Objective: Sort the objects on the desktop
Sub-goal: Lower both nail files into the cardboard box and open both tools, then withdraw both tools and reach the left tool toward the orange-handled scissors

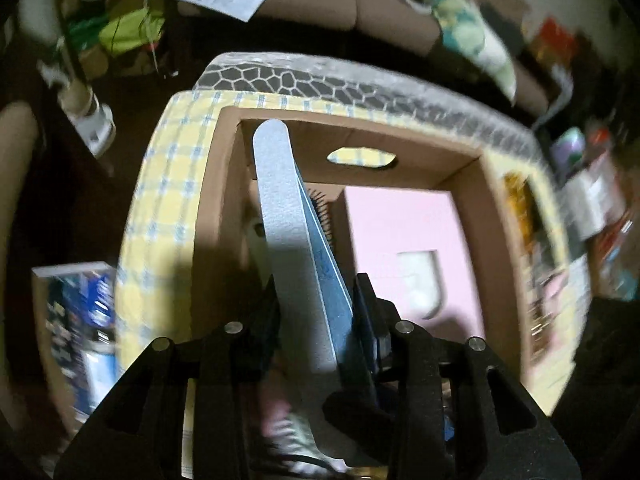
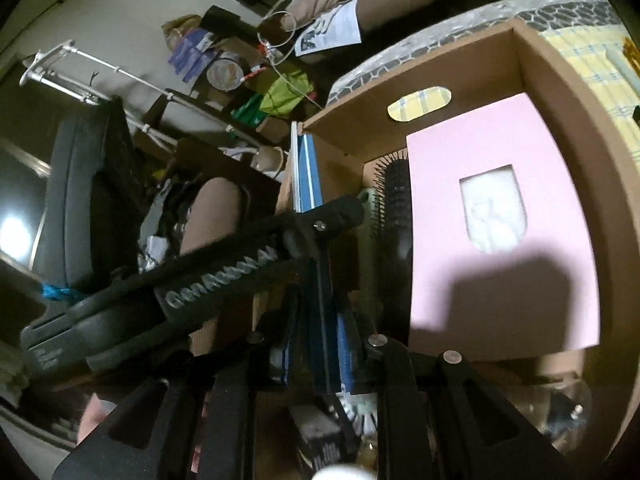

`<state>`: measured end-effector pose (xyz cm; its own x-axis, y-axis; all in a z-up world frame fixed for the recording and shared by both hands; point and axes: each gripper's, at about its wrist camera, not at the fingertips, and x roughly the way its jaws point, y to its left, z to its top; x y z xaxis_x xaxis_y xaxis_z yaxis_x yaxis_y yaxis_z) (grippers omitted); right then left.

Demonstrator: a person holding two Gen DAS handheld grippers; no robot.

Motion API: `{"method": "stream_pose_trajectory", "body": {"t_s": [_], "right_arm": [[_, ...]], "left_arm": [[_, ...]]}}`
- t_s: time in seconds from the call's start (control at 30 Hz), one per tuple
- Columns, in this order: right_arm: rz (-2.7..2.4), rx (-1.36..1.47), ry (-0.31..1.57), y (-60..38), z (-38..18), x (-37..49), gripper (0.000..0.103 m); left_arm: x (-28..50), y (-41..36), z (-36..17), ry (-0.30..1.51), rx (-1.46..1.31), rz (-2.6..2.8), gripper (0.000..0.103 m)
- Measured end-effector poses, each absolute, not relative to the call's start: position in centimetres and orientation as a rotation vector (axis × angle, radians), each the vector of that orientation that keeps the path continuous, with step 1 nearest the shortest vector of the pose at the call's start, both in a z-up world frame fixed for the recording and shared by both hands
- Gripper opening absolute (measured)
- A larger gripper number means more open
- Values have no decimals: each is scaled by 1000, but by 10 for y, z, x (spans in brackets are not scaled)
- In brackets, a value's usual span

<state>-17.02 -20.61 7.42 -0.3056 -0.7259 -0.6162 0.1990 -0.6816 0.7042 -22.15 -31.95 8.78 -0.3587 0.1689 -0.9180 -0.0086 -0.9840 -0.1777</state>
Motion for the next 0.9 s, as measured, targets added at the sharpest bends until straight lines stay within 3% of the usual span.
{"method": "stream_pose_trajectory", "body": {"t_s": [0.1,0.17,0.2,0.3,0.4,0.47,0.77,0.83,0.9], "right_arm": [[-2026,1360,-720,-211,68,-176,17],[-2014,1384,-780,-208,60,-179,17],[-2001,1400,-806,-207,56,-180,17],[-1989,1438,-841,-203,48,-183,19],[-2003,1417,-818,-194,56,-182,21],[-2012,1398,-825,-186,63,-180,33],[-2083,1343,-648,-155,112,-145,34],[-2122,1326,-592,-141,123,-135,45],[-2178,1301,-548,-123,134,-123,61]], "left_arm": [[-224,-310,88,-46,-1755,2519,35],[-227,-312,93,-44,-1751,2532,46],[-229,-313,95,-64,-1747,2547,60],[-222,-324,111,-118,-1706,2582,71],[-214,-334,123,-157,-1679,2608,71],[-208,-340,129,-172,-1669,2618,71],[-167,-335,151,-224,-1653,2620,75],[-155,-327,155,-247,-1633,2606,84],[-144,-315,159,-260,-1615,2590,86]]}}
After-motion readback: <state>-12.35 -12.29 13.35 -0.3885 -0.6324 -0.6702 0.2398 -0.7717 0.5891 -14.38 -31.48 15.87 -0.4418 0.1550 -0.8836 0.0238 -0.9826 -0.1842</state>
